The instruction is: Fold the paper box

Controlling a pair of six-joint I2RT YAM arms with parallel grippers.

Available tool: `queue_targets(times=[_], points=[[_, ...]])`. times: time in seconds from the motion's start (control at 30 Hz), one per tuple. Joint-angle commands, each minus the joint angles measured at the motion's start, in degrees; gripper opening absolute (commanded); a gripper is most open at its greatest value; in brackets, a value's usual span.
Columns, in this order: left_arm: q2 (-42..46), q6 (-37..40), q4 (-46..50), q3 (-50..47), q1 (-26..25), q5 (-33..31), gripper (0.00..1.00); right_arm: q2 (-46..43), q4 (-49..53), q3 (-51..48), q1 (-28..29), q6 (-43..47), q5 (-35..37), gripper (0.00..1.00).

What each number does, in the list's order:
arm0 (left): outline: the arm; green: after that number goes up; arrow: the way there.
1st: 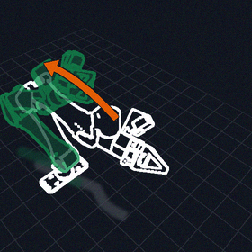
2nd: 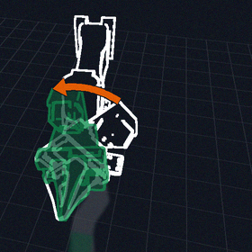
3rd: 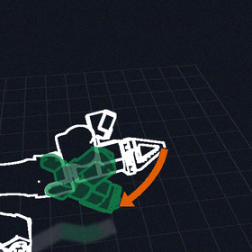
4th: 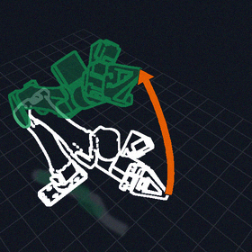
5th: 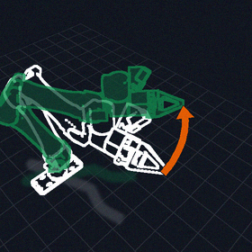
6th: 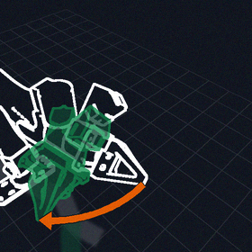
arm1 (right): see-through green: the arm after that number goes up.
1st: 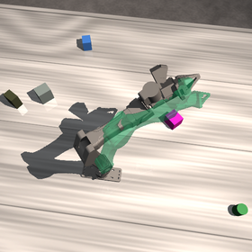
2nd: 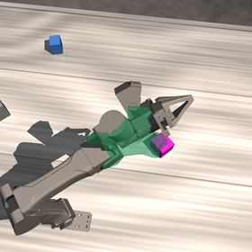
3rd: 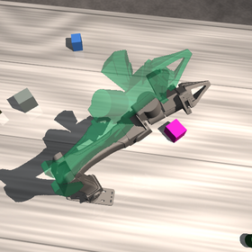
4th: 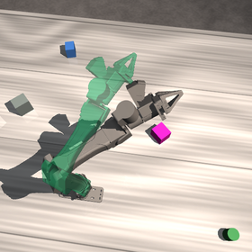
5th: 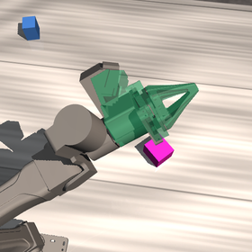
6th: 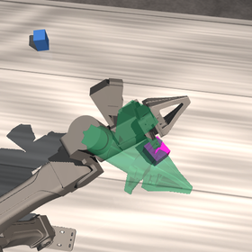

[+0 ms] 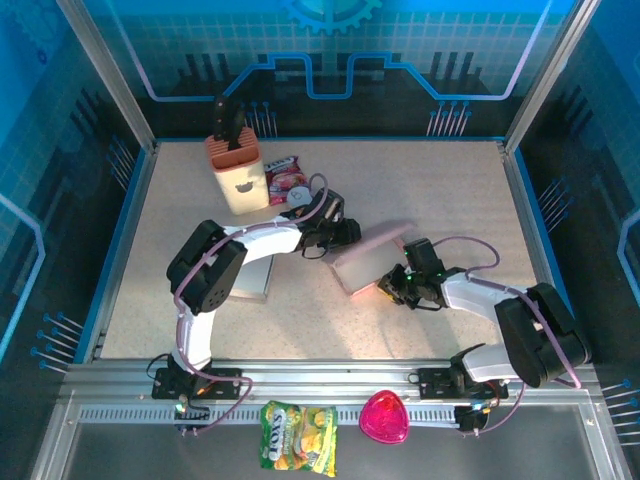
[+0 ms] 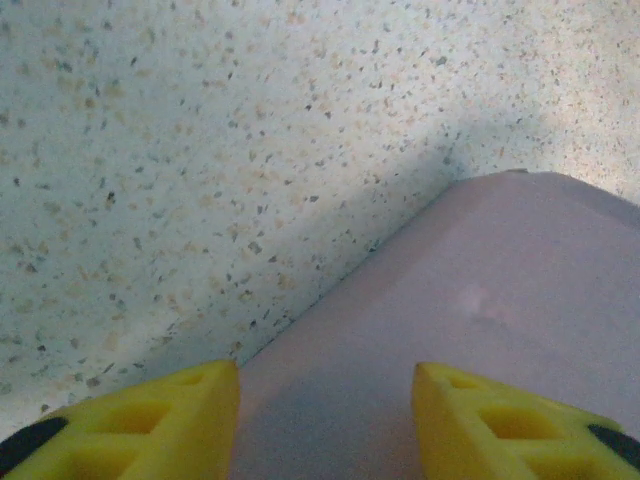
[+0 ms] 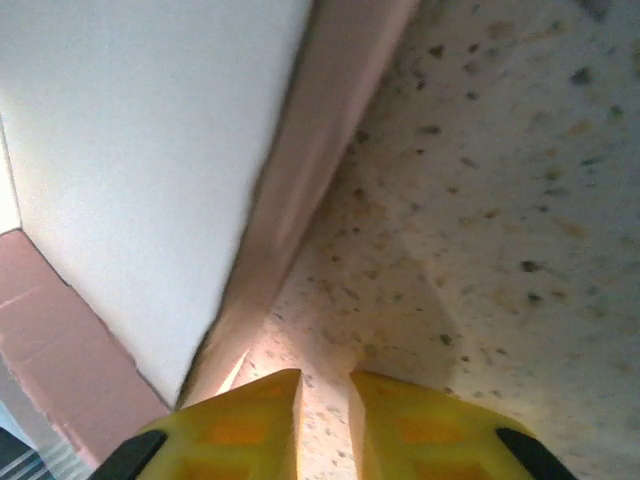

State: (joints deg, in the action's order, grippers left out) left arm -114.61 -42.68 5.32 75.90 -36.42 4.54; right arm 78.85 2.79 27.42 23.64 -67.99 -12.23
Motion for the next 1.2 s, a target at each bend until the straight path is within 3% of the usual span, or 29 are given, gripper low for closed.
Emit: queue_targets(times=[0.0,0.23,0.43,0.57,0.67,0.77,0.8,0.87,0.97,1.17], points=[[2.6,3.9,7.2,3.6,1.2,-1.2,0.56,3.3,-9.1,2.5,5.0,-2.0,-1.8,0.26],[11.3,8.8,16.0,4.8,1.7,-11.6,0.68,-1.2,2.8,7.7,8.0,5.9,-0.4,0.43],[23.0,12.4,20.1,0.7,1.5,-17.4,0.71,-12.8,20.4,12.0,6.7,21.9,3.9,0.48],[29.3,15.0,24.2,-2.1,-1.2,-16.8,0.70,-20.7,33.1,17.8,2.4,35.7,11.2,0.50],[33.6,15.7,26.5,-5.7,-6.4,-19.3,0.70,-23.7,35.8,20.8,-5.6,43.5,10.4,0.54],[35.4,16.6,27.8,-8.7,-12.8,-23.9,0.72,-23.7,34.5,21.7,-14.9,44.2,3.2,0.56],[35.0,16.9,28.9,-8.9,-14.8,-25.9,0.73,-22.6,35.9,22.6,-16.2,43.3,5.1,0.55],[33.2,17.1,31.4,-8.5,-17.4,-29.6,0.74,-20.4,37.9,25.4,-16.7,41.5,8.1,0.55],[29.4,18.3,34.0,-6.9,-19.6,-34.1,0.76,-19.8,36.1,25.5,-16.7,39.7,6.7,0.58],[20.2,21.3,34.8,-3.8,-19.8,-41.1,0.77,-19.9,34.9,26.5,-17.0,38.6,6.2,0.66]])
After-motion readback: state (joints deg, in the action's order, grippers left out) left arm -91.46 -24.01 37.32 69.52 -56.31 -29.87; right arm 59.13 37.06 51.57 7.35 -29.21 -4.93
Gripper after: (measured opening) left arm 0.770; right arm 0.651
